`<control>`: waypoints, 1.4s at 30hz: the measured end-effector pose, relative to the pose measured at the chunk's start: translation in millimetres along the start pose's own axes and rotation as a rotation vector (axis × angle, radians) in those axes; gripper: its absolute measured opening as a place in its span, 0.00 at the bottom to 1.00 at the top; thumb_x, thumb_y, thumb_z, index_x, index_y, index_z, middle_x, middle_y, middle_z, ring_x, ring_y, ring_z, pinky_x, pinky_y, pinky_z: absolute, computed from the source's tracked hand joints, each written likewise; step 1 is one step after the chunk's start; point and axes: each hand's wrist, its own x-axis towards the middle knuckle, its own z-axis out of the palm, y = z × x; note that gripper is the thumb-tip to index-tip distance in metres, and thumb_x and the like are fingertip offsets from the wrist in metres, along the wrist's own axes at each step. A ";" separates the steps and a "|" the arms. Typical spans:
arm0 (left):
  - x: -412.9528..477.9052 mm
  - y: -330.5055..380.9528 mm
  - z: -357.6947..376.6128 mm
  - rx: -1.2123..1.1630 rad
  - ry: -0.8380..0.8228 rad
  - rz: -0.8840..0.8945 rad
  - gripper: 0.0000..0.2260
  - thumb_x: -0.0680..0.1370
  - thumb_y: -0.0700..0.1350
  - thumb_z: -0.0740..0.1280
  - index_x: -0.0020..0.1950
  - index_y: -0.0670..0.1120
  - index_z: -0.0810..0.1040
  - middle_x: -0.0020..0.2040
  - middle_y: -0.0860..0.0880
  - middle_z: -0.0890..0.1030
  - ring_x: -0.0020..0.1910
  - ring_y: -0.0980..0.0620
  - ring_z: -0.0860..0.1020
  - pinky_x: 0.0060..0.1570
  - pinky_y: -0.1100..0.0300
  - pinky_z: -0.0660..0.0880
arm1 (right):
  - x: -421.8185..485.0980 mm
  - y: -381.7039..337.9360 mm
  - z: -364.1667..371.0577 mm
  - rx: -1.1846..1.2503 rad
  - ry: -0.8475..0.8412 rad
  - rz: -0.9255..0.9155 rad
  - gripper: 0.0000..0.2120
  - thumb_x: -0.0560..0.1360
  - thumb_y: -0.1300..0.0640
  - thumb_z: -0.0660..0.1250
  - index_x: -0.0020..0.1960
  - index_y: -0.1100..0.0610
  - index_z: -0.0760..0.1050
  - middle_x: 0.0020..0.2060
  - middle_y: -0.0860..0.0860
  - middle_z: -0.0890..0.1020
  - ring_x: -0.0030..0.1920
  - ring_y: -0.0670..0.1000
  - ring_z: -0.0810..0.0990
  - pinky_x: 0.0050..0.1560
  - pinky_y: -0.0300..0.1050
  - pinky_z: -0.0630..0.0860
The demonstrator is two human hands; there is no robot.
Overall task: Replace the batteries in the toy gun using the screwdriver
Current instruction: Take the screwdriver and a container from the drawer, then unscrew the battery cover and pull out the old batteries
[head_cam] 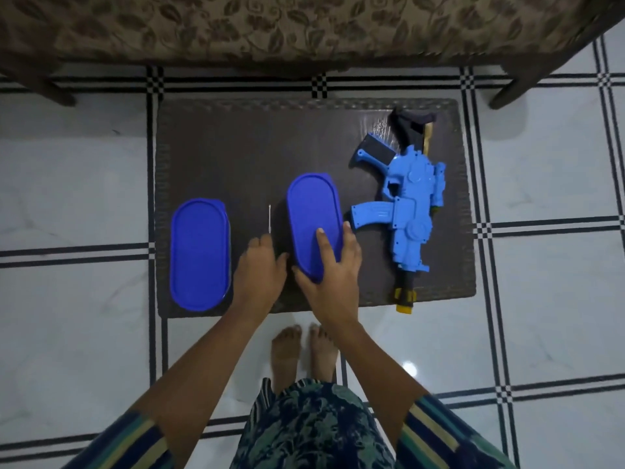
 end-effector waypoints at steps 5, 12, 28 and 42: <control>-24.2 20.4 -35.0 -0.014 0.068 0.121 0.13 0.81 0.45 0.58 0.60 0.39 0.74 0.53 0.40 0.77 0.47 0.42 0.78 0.45 0.48 0.78 | -7.8 -17.5 -34.0 -0.024 0.029 -0.019 0.26 0.78 0.48 0.64 0.73 0.58 0.68 0.76 0.60 0.62 0.77 0.59 0.56 0.75 0.57 0.58; -97.0 75.6 -129.9 -0.061 0.159 0.379 0.15 0.81 0.44 0.55 0.61 0.38 0.75 0.59 0.39 0.78 0.58 0.39 0.76 0.61 0.45 0.72 | -35.1 -76.4 -153.4 -0.003 0.120 -0.097 0.20 0.80 0.54 0.58 0.69 0.63 0.72 0.70 0.60 0.72 0.73 0.60 0.67 0.76 0.53 0.54; -235.4 219.0 -235.5 -0.057 0.304 0.677 0.13 0.80 0.41 0.58 0.57 0.35 0.76 0.58 0.34 0.77 0.60 0.37 0.75 0.63 0.45 0.69 | -136.5 -118.9 -382.3 -0.059 0.234 -0.171 0.27 0.79 0.51 0.48 0.66 0.65 0.74 0.64 0.63 0.76 0.68 0.62 0.72 0.74 0.55 0.57; -274.3 382.0 -147.4 -0.130 0.358 0.434 0.11 0.80 0.44 0.57 0.51 0.39 0.76 0.52 0.38 0.78 0.52 0.38 0.75 0.49 0.48 0.71 | -107.6 35.4 -524.6 -0.127 0.117 -0.326 0.16 0.82 0.58 0.59 0.64 0.65 0.74 0.64 0.63 0.76 0.65 0.62 0.72 0.67 0.53 0.67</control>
